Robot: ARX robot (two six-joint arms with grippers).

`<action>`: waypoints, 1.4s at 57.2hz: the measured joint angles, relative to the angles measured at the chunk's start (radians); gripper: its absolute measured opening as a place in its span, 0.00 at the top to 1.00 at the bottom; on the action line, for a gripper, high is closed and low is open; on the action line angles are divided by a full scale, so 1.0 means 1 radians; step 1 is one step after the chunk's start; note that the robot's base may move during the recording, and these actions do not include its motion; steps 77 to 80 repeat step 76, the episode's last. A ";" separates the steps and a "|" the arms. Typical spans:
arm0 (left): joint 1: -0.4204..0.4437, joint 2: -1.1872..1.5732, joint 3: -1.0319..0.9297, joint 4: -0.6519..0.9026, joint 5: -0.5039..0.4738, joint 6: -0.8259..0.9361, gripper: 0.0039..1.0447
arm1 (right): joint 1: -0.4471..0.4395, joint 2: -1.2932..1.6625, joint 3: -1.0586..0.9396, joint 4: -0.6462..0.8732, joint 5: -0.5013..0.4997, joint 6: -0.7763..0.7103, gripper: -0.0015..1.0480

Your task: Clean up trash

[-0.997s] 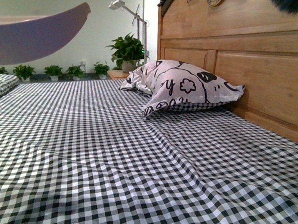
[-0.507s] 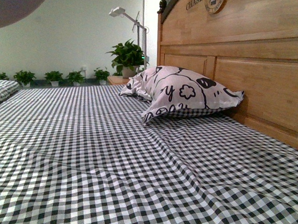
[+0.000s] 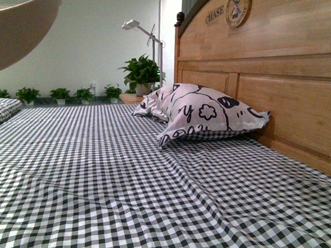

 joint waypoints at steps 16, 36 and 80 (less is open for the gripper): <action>-0.001 0.000 0.000 0.000 0.001 -0.006 0.76 | 0.000 0.000 -0.002 -0.001 0.005 0.003 0.80; -0.001 0.000 0.000 0.000 0.000 -0.006 0.76 | 0.000 0.000 -0.002 -0.001 0.005 0.003 0.80; -0.001 0.000 0.000 0.000 0.000 -0.006 0.76 | 0.000 0.000 -0.002 -0.001 0.005 0.003 0.80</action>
